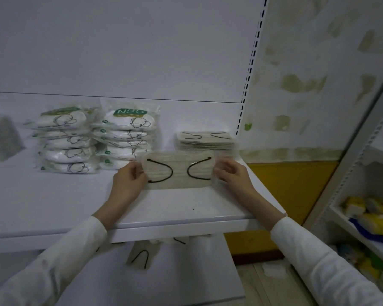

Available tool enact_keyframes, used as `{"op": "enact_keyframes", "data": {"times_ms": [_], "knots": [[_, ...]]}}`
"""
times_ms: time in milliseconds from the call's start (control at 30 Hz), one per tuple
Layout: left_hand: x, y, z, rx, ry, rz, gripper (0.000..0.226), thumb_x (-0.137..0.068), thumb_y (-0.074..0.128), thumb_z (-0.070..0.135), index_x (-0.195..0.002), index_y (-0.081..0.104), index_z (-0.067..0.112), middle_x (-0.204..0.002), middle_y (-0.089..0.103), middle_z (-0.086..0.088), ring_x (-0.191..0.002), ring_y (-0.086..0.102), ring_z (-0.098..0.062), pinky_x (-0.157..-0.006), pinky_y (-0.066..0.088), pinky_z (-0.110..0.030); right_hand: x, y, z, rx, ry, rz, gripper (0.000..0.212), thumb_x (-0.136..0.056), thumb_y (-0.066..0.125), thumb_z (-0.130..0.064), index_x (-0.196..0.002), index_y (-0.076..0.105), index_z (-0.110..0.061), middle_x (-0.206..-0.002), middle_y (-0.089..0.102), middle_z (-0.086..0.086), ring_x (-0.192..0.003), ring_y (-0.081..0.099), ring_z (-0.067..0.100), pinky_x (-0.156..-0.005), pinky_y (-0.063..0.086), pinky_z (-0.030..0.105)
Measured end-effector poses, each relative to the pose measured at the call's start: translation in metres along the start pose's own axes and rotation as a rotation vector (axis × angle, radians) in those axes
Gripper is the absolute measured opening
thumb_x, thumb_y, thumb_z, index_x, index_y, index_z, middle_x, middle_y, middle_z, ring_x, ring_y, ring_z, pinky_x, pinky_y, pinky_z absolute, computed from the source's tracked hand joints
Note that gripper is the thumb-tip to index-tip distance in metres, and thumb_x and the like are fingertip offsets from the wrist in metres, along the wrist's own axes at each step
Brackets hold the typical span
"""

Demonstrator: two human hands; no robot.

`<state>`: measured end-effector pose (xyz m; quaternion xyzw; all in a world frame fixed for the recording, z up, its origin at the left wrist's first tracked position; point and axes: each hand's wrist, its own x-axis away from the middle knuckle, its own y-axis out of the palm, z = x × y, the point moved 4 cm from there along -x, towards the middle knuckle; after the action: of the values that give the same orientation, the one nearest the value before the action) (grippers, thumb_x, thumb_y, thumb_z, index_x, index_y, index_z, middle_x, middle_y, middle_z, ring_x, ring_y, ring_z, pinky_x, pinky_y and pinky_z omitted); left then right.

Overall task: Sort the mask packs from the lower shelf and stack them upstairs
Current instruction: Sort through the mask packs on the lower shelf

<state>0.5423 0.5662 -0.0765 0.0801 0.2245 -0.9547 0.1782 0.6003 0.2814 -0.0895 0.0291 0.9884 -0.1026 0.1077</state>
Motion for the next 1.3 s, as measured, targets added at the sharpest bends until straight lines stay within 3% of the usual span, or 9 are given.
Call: {"op": "enact_keyframes", "data": {"times_ms": [100,267,400,500,600,867,1033,1167,1300], "knots": [[-0.006,-0.003,-0.001,-0.055,0.036,0.032,0.003,-0.078,0.065,0.007,-0.078,0.064,0.01,-0.076,0.065,-0.008,-0.076,0.061,-0.023,-0.064,0.042,-0.023,0.001,-0.005,-0.001,-0.03,-0.012,0.025,0.025,-0.083,0.071,-0.008,-0.107,0.068,-0.011,-0.096,0.071,0.006,-0.094,0.067,0.024,-0.08,0.056,0.033],[-0.021,0.008,0.02,-0.019,0.111,0.023,0.02,-0.077,0.069,-0.001,-0.074,0.066,0.018,-0.064,0.065,0.008,-0.066,0.063,-0.007,-0.079,0.049,-0.029,-0.002,-0.03,-0.005,-0.095,0.008,0.106,0.022,-0.076,0.074,0.002,-0.095,0.068,-0.002,-0.075,0.069,0.007,-0.069,0.067,0.014,-0.062,0.055,0.022],[-0.044,0.03,0.06,0.1,0.147,0.072,0.024,-0.075,0.073,0.003,-0.095,0.065,0.013,-0.063,0.061,0.007,-0.047,0.056,0.005,-0.069,0.053,-0.026,-0.031,-0.069,-0.026,-0.069,-0.026,0.211,0.03,-0.073,0.078,0.002,-0.098,0.062,-0.004,-0.057,0.063,-0.006,-0.052,0.059,0.003,-0.055,0.052,0.018],[-0.073,0.048,0.093,0.172,0.168,0.133,0.03,-0.074,0.075,0.005,-0.096,0.058,0.013,-0.066,0.061,0.003,-0.057,0.059,-0.007,-0.057,0.048,-0.015,-0.072,-0.09,-0.048,-0.037,-0.055,0.261,0.034,-0.072,0.08,-0.002,-0.098,0.059,-0.009,-0.07,0.067,0.004,-0.055,0.062,0.007,-0.06,0.054,0.02],[-0.112,0.074,0.107,0.133,0.118,0.138,0.019,-0.076,0.073,0.005,-0.081,0.059,0.016,-0.074,0.065,-0.007,-0.068,0.062,-0.02,-0.071,0.053,-0.026,-0.118,-0.1,-0.055,0.024,-0.029,0.272,0.029,-0.071,0.081,-0.006,-0.091,0.061,-0.01,-0.07,0.069,0.008,-0.056,0.063,0.011,-0.062,0.055,0.023],[-0.155,0.11,0.08,-0.102,-0.033,0.083,0.009,-0.078,0.063,0.004,-0.076,0.071,0.007,-0.072,0.065,-0.009,-0.075,0.06,-0.022,-0.069,0.044,-0.026,-0.178,-0.088,-0.027,0.181,0.066,0.169,0.023,-0.074,0.079,-0.005,-0.089,0.062,-0.008,-0.079,0.067,0.007,-0.065,0.067,0.016,-0.074,0.059,0.03],[-0.155,0.116,0.075,-0.141,-0.015,0.1,0.014,-0.079,0.059,0.003,-0.08,0.073,0.0,-0.065,0.06,-0.009,-0.063,0.052,-0.016,-0.064,0.038,-0.024,-0.185,-0.081,-0.018,0.248,0.04,0.096,0.015,-0.079,0.074,-0.002,-0.092,0.068,0.001,-0.069,0.062,0.002,-0.059,0.058,0.007,-0.055,0.052,0.012],[-0.157,0.118,0.076,-0.167,-0.007,0.126,0.017,-0.08,0.057,0.001,-0.084,0.073,-0.003,-0.073,0.065,-0.017,-0.069,0.056,-0.02,-0.066,0.041,-0.025,-0.189,-0.078,-0.015,0.343,0.024,0.058,0.006,-0.081,0.072,-0.006,-0.086,0.07,-0.002,-0.068,0.061,-0.002,-0.071,0.059,0.014,-0.075,0.054,0.025],[-0.152,0.117,0.076,-0.246,0.053,0.144,0.019,-0.083,0.055,0.001,-0.086,0.072,-0.007,-0.082,0.069,-0.021,-0.075,0.06,-0.024,-0.07,0.042,-0.026,-0.191,-0.073,-0.013,0.428,-0.037,0.002,0.003,-0.08,0.072,-0.009,-0.081,0.07,-0.007,-0.081,0.068,0.007,-0.08,0.063,0.018,-0.08,0.055,0.028]]}}
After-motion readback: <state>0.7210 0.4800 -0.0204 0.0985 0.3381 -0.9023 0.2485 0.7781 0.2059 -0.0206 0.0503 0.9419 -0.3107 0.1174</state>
